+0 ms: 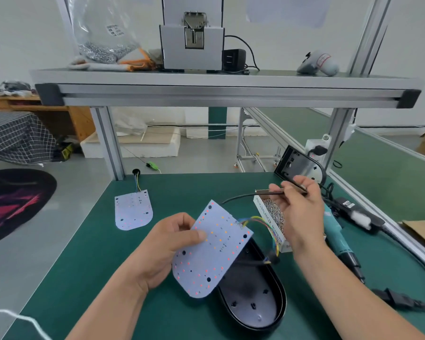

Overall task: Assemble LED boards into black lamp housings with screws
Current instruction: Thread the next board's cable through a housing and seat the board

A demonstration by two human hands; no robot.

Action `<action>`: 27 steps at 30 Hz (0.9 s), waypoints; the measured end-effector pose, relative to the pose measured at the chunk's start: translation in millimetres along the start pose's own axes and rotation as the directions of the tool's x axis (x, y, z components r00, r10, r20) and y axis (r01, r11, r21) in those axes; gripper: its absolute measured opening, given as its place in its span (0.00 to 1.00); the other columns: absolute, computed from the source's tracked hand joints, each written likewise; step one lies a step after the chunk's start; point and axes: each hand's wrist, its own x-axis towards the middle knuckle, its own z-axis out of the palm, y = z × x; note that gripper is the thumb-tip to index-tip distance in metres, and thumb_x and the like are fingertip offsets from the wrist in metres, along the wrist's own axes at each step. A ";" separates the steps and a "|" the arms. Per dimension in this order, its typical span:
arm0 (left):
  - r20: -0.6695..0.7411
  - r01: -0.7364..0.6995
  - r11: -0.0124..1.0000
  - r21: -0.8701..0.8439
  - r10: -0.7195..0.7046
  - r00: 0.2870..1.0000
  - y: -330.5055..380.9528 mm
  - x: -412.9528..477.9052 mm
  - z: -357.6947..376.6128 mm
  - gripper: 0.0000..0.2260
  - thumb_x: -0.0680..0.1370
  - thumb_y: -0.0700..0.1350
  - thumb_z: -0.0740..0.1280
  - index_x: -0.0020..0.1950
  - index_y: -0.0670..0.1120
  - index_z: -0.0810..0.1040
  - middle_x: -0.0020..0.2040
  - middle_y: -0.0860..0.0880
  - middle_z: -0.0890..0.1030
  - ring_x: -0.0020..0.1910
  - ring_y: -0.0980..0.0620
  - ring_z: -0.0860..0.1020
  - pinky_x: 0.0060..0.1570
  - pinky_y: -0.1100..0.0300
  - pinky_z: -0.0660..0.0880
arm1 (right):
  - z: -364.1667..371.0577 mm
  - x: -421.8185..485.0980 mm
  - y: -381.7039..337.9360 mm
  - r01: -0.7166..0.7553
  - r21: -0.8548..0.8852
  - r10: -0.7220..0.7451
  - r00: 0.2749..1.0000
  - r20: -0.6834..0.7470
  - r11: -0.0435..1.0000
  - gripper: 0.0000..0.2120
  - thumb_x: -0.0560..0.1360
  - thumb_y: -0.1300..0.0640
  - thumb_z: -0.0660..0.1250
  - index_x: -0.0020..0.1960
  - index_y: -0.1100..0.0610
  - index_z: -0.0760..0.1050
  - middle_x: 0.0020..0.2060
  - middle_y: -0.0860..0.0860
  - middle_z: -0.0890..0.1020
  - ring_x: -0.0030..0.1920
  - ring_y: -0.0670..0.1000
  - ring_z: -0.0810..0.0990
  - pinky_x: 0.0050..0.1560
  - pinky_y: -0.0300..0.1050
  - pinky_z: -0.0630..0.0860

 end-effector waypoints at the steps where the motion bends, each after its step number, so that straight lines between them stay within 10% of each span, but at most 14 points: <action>1: -0.029 -0.004 1.000 -0.018 0.003 1.000 -0.4 1.1 -2.0 0.08 0.70 0.42 0.78 0.43 0.45 0.80 0.44 0.40 0.84 0.38 0.44 0.82 0.34 0.57 0.77 | -5.1 3.9 -2.2 -0.014 0.000 0.014 1.000 -0.016 1.000 0.12 0.84 0.70 0.61 0.61 0.57 0.72 0.52 0.60 0.80 0.50 0.59 0.88 0.51 0.49 0.85; 5: -0.184 -0.055 0.993 -0.107 0.034 0.982 -1.4 7.4 -6.9 0.15 0.70 0.44 0.77 0.53 0.40 0.80 0.52 0.38 0.86 0.43 0.43 0.84 0.41 0.53 0.80 | -28.4 15.9 -13.7 -0.148 -0.199 0.156 0.987 0.025 0.969 0.15 0.82 0.68 0.67 0.67 0.62 0.71 0.48 0.62 0.85 0.44 0.59 0.88 0.41 0.46 0.86; 12: -0.216 -0.237 0.957 -0.169 0.199 0.956 0.6 9.9 -13.4 0.16 0.77 0.46 0.72 0.64 0.45 0.86 0.62 0.41 0.86 0.54 0.45 0.86 0.49 0.53 0.83 | -44.1 21.6 -37.4 -0.087 -0.807 0.461 0.854 0.242 0.584 0.07 0.82 0.65 0.63 0.59 0.58 0.75 0.40 0.61 0.87 0.24 0.54 0.77 0.20 0.38 0.64; 17: -0.163 -0.192 0.962 -0.192 0.162 0.973 -2.7 10.8 -15.1 0.16 0.77 0.46 0.72 0.63 0.42 0.86 0.63 0.39 0.85 0.56 0.43 0.85 0.52 0.52 0.83 | -26.7 2.8 -42.1 -0.299 -0.483 0.476 0.827 0.300 0.823 0.08 0.82 0.62 0.64 0.43 0.57 0.74 0.30 0.58 0.75 0.19 0.50 0.65 0.20 0.32 0.57; 27: -0.110 -0.090 0.902 -0.421 0.048 0.993 -8.0 14.8 -11.7 0.13 0.78 0.43 0.69 0.57 0.39 0.87 0.52 0.42 0.87 0.45 0.48 0.87 0.43 0.55 0.84 | 13.0 -61.4 -38.4 -0.563 -0.126 0.454 0.491 0.744 0.817 0.17 0.85 0.46 0.57 0.48 0.57 0.76 0.25 0.55 0.74 0.15 0.49 0.70 0.18 0.33 0.64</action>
